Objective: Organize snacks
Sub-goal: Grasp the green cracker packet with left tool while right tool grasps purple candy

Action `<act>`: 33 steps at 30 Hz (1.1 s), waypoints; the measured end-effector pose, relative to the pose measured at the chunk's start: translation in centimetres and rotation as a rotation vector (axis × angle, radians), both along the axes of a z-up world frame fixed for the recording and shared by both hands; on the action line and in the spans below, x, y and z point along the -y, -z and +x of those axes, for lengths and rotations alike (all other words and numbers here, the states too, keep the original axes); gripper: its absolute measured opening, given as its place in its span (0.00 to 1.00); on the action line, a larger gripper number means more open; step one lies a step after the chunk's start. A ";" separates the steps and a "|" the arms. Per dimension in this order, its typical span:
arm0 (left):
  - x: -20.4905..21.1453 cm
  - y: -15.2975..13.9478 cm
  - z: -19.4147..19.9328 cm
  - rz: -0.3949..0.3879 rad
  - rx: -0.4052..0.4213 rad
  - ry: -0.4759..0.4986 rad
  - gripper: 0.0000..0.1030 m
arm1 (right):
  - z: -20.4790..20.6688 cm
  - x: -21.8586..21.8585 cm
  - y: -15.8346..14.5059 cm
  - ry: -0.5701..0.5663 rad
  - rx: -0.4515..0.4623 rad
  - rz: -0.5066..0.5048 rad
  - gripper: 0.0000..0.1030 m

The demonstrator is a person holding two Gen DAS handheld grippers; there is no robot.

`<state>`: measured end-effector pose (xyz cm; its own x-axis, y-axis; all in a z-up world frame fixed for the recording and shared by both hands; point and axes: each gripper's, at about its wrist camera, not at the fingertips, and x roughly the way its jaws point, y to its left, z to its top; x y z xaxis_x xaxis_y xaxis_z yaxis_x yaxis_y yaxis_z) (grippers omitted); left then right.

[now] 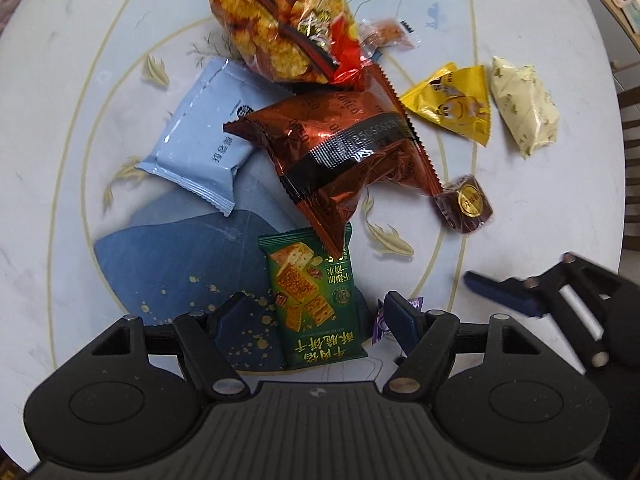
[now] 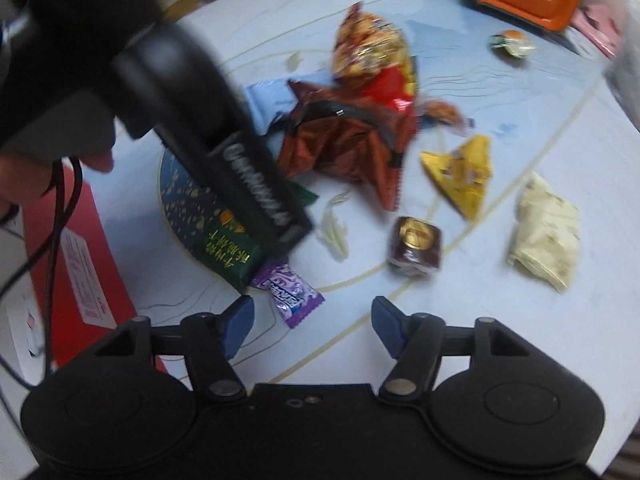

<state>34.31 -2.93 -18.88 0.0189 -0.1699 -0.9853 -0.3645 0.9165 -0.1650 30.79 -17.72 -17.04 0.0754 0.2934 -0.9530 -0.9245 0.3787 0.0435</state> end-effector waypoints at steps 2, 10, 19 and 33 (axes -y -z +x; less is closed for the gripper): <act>-0.3 0.4 0.2 -0.017 -0.013 -0.020 0.72 | 0.0 -0.6 0.7 -0.025 0.009 -0.013 0.50; -0.6 1.1 0.5 -0.019 -0.040 -0.035 0.72 | -1.0 -2.1 1.4 -0.128 0.070 -0.012 0.38; 0.0 1.1 0.0 0.064 -0.049 -0.025 0.64 | -3.4 -2.8 1.1 -0.207 0.146 -0.013 0.19; -0.3 0.8 -1.1 0.070 0.004 -0.053 0.42 | -1.7 -0.9 -0.2 -0.020 0.135 0.018 0.16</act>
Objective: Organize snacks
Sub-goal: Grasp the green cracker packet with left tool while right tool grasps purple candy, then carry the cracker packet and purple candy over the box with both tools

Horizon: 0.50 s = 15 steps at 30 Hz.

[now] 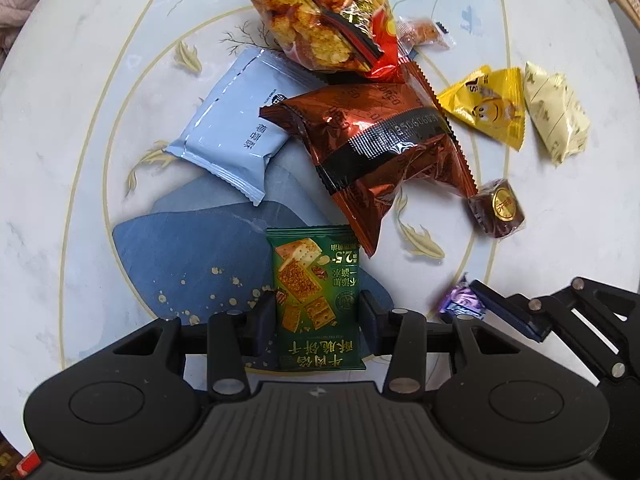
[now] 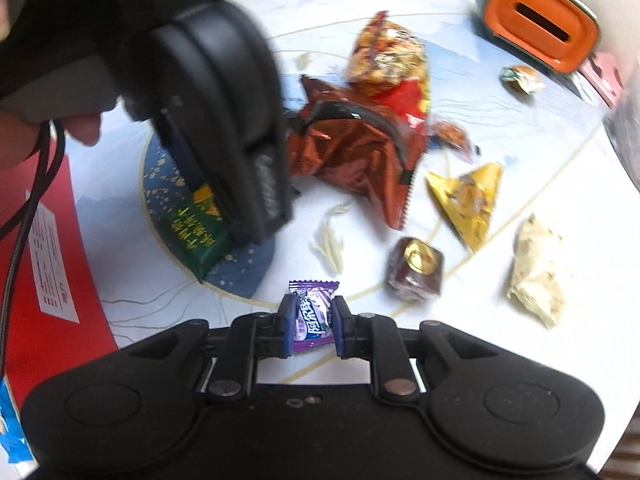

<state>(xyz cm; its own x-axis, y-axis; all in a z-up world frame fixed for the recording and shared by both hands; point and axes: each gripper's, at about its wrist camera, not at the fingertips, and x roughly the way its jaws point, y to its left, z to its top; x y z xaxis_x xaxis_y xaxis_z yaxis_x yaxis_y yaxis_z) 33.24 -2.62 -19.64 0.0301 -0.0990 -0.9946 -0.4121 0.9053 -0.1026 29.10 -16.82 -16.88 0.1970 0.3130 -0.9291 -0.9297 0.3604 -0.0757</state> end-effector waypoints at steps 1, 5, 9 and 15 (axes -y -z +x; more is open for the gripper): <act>-0.3 0.1 -0.3 -0.007 0.008 -0.004 0.42 | 0.1 0.2 -0.3 0.013 -0.001 0.003 0.16; -0.5 -0.8 -1.0 -0.018 0.037 -0.010 0.42 | 0.4 1.3 -1.4 0.063 -0.003 0.024 0.16; -0.9 -2.5 -1.6 -0.033 0.070 -0.007 0.42 | 0.3 1.8 -2.7 0.101 0.014 0.042 0.16; -0.7 -5.4 -3.0 -0.046 0.131 0.015 0.41 | -1.0 3.0 -5.2 0.141 0.038 0.075 0.16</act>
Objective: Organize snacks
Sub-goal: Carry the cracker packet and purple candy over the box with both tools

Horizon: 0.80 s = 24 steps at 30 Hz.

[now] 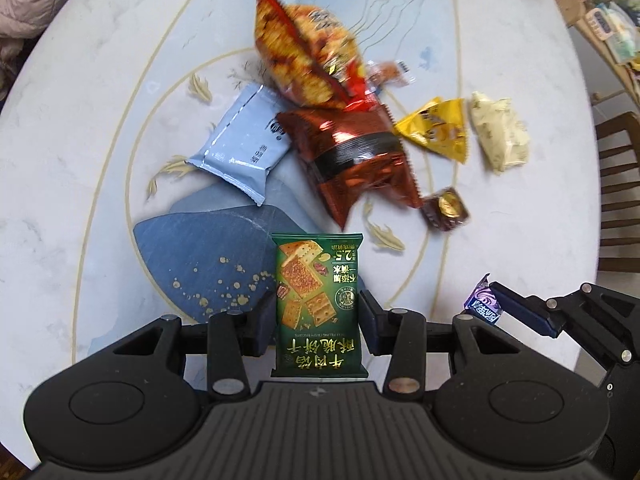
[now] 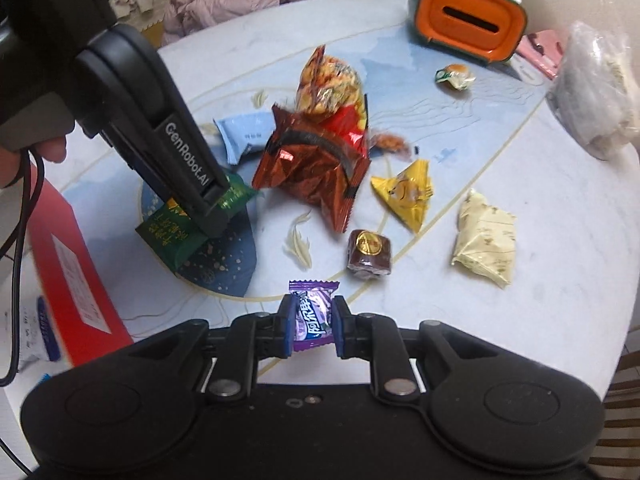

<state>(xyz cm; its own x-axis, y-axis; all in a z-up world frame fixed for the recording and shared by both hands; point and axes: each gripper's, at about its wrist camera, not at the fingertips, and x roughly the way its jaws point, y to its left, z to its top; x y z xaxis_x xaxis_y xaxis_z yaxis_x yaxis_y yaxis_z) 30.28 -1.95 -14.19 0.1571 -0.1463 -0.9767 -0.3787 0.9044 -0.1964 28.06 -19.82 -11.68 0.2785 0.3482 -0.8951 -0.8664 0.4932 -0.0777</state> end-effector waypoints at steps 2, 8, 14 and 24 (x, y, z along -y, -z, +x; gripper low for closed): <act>0.2 -0.8 -0.6 -0.004 0.023 0.011 0.41 | -0.4 0.3 -0.9 0.015 0.005 0.010 0.16; 0.5 -3.6 -2.8 -0.005 0.076 0.051 0.41 | -2.3 1.0 -3.7 0.057 0.018 0.047 0.16; 1.0 -6.7 -5.5 0.012 0.120 0.105 0.41 | -4.7 1.6 -6.2 0.106 0.013 0.101 0.16; 0.9 -10.4 -10.4 0.046 0.177 0.197 0.41 | -9.8 2.0 -8.2 0.191 -0.025 0.162 0.16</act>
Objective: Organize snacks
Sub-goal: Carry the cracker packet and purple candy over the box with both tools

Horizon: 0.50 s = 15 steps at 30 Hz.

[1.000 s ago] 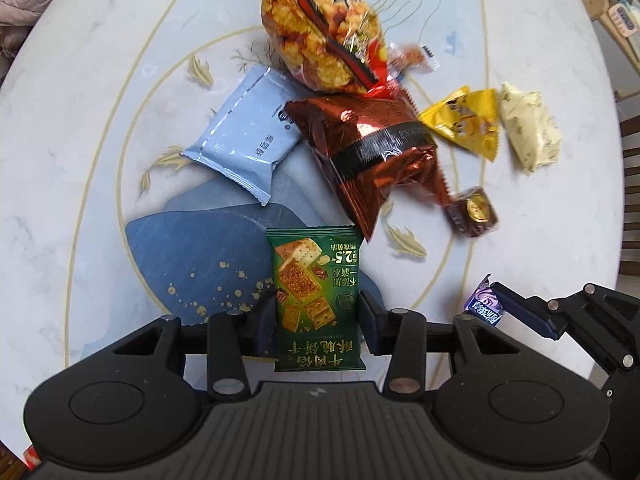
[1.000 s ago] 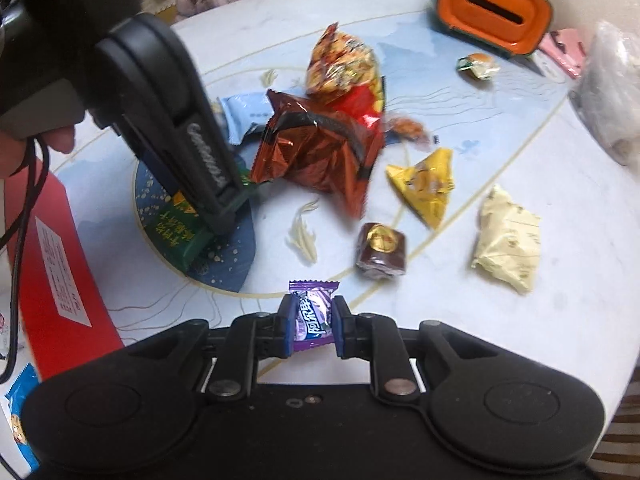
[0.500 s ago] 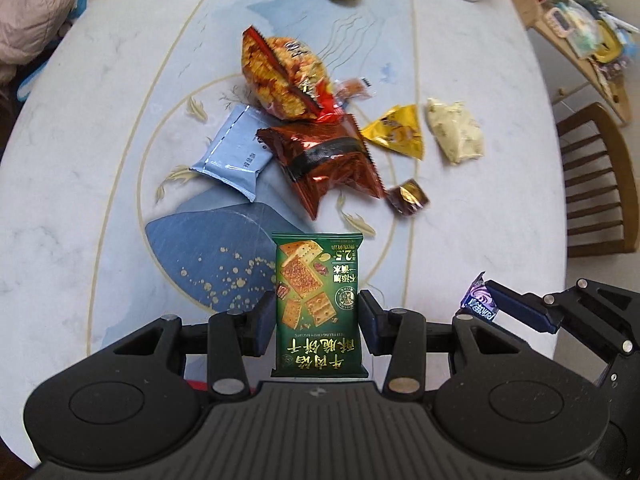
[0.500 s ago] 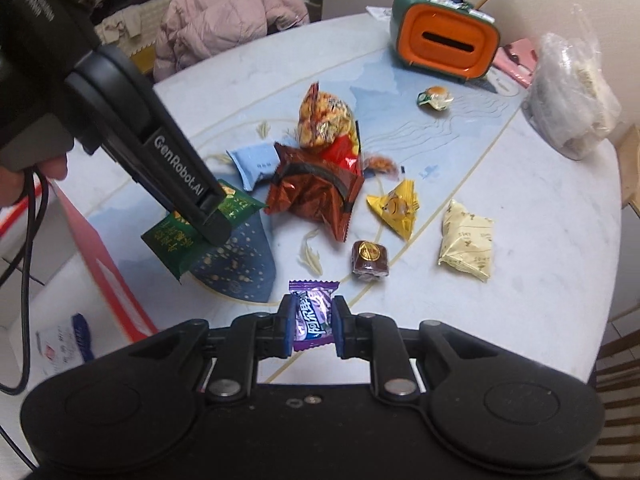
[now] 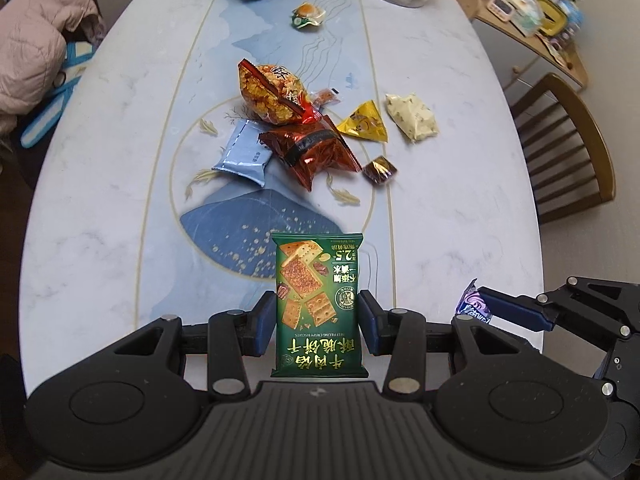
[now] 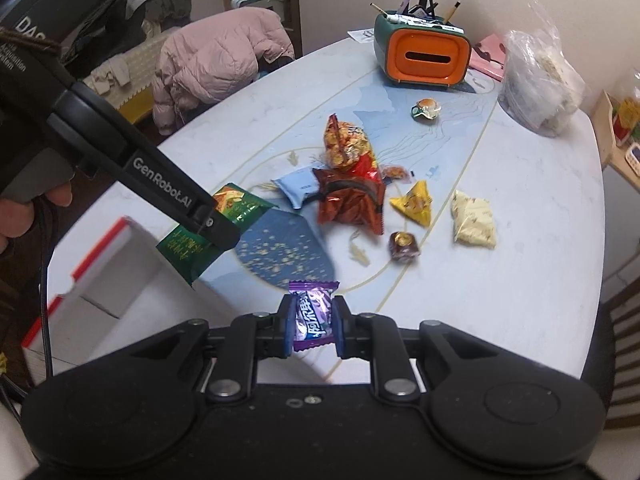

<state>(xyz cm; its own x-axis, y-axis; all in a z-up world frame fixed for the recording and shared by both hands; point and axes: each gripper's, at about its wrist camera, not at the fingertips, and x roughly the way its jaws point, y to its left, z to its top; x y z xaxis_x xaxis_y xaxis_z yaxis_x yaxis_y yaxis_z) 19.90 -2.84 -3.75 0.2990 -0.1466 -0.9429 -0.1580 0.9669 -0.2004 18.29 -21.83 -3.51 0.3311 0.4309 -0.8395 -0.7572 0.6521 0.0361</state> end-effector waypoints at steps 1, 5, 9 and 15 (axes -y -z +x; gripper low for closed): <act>0.0 -0.2 -0.5 0.002 0.003 0.010 0.41 | -0.6 0.0 -0.2 0.006 -0.002 0.008 0.16; 0.0 -0.9 -2.7 0.013 0.013 0.054 0.41 | -3.1 -0.1 -0.6 0.029 -0.012 0.031 0.16; 0.0 -0.8 -4.8 0.026 0.010 0.096 0.41 | -5.1 -0.3 -0.6 0.050 -0.029 0.042 0.16; -0.1 0.4 -7.6 0.035 -0.024 0.141 0.41 | -8.0 -0.5 0.3 0.078 -0.062 0.041 0.17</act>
